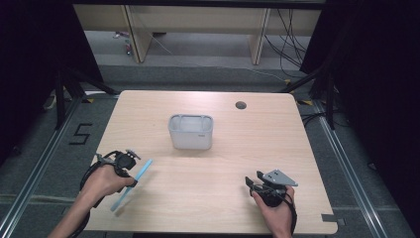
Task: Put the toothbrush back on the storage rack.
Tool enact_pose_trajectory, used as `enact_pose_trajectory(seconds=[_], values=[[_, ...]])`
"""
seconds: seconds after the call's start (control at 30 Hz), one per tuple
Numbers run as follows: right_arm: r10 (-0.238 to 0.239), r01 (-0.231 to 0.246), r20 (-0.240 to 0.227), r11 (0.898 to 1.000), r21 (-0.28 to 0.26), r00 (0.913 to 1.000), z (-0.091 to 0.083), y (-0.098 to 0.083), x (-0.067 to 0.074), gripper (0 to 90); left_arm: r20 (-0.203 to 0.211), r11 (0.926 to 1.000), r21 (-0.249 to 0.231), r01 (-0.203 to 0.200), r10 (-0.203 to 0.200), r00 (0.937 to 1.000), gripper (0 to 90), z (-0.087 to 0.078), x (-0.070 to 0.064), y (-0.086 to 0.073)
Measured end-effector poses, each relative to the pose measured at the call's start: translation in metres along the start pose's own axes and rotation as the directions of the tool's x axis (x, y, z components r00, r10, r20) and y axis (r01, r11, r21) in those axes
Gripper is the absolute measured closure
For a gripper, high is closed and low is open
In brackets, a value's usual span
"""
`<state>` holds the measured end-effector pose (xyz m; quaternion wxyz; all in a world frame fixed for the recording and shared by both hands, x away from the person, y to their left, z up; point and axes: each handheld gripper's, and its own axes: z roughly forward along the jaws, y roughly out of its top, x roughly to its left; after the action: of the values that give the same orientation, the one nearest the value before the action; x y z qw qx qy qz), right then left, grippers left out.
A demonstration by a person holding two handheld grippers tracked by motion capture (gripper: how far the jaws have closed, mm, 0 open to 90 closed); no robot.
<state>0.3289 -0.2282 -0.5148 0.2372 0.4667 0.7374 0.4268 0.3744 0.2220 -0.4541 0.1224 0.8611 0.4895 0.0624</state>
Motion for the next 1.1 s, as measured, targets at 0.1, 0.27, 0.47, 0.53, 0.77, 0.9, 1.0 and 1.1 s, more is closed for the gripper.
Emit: enact_pose_trajectory(seconds=[0.1,0.27,0.47,0.53,0.77,0.9,1.0,1.1], values=[[0.026,-0.026,-0.018,1.000,0.004,0.9995,-0.001,0.000,0.001,48.8,0.003,0.9998,-0.018,0.001,-0.001,1.0000,78.1,-0.001,-0.001,0.000],[0.021,-0.021,-0.022,1.000,-0.011,0.9995,-0.001,0.000,0.002,49.0,0.004,0.9987,-0.051,-0.008,0.008,1.0000,78.1,-0.003,-0.001,-0.002],[0.026,-0.027,-0.046,0.999,-0.027,0.9986,-0.002,0.004,0.004,49.7,0.017,0.9960,-0.088,-0.014,0.015,0.9997,78.2,-0.005,-0.001,-0.003],[0.042,-0.042,-0.041,0.999,-0.022,0.9983,-0.003,0.005,0.006,49.7,0.010,0.9944,-0.104,-0.014,0.015,0.9998,78.1,-0.006,-0.001,-0.004],[0.027,-0.030,-0.062,0.999,-0.041,0.9977,-0.002,0.009,0.008,50.3,0.010,0.9929,-0.118,-0.017,0.019,0.9998,78.1,-0.009,-0.002,-0.004],[0.059,-0.065,-0.095,0.996,-0.056,0.9937,0.000,0.013,0.013,50.2,0.002,0.9888,-0.147,-0.023,0.024,0.9997,78.1,-0.009,-0.005,-0.003],[0.037,-0.045,-0.099,0.996,-0.071,0.9943,0.002,0.017,0.015,50.1,0.003,0.9815,-0.190,-0.022,0.023,0.9997,78.1,-0.011,-0.005,-0.002],[0.052,-0.063,-0.127,0.994,-0.086,0.9905,0.006,0.021,0.021,50.2,0.000,0.9713,-0.237,-0.020,0.020,0.9998,78.1,-0.015,-0.006,-0.002]])
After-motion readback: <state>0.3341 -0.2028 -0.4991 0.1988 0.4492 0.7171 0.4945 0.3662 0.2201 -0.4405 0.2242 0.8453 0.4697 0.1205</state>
